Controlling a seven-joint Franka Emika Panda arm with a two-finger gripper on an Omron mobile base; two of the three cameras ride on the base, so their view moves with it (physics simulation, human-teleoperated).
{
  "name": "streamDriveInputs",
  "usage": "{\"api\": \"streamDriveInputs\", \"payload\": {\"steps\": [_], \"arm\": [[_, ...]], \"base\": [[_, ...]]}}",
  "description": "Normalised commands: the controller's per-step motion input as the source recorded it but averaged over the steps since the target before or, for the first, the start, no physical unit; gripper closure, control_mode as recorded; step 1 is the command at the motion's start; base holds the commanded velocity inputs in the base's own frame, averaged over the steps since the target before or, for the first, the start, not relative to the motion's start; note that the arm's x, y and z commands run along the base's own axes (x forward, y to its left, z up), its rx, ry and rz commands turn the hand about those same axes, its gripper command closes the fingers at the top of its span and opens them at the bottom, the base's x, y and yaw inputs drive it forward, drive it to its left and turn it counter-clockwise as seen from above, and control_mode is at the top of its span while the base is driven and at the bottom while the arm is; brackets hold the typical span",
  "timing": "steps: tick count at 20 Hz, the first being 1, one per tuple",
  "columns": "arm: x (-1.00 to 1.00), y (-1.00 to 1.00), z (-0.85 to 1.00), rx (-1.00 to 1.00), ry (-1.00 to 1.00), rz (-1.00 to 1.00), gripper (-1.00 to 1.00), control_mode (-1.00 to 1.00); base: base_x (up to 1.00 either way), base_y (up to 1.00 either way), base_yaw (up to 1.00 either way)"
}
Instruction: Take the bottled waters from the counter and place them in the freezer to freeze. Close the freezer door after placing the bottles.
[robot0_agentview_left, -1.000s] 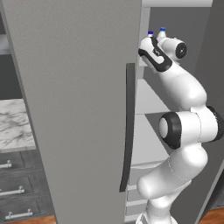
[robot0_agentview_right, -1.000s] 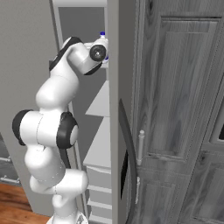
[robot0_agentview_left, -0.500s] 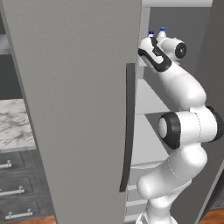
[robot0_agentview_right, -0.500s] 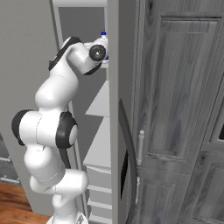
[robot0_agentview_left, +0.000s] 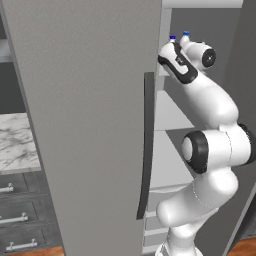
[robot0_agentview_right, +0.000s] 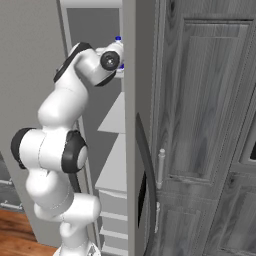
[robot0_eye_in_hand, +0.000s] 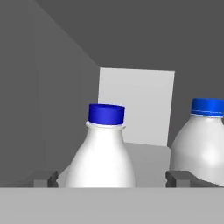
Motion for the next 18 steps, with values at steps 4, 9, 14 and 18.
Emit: {"api": "streamDriveInputs", "payload": {"steps": [4,9,14,18], "arm": [[-0.85,0.00,0.37,0.00,-0.05,-0.10,-1.00,-1.00],[-1.00,0.00,0.36,0.00,-0.06,-0.14,-1.00,-1.00],[-1.00,0.00,0.30,0.00,0.00,-0.15,-1.00,-1.00],[-0.94,0.01,0.26,0.00,0.06,-0.18,-1.00,-1.00]], "base": [[0.00,0.00,0.00],[0.00,0.00,0.00],[0.00,0.00,0.00],[0.00,0.00,0.00]]}}
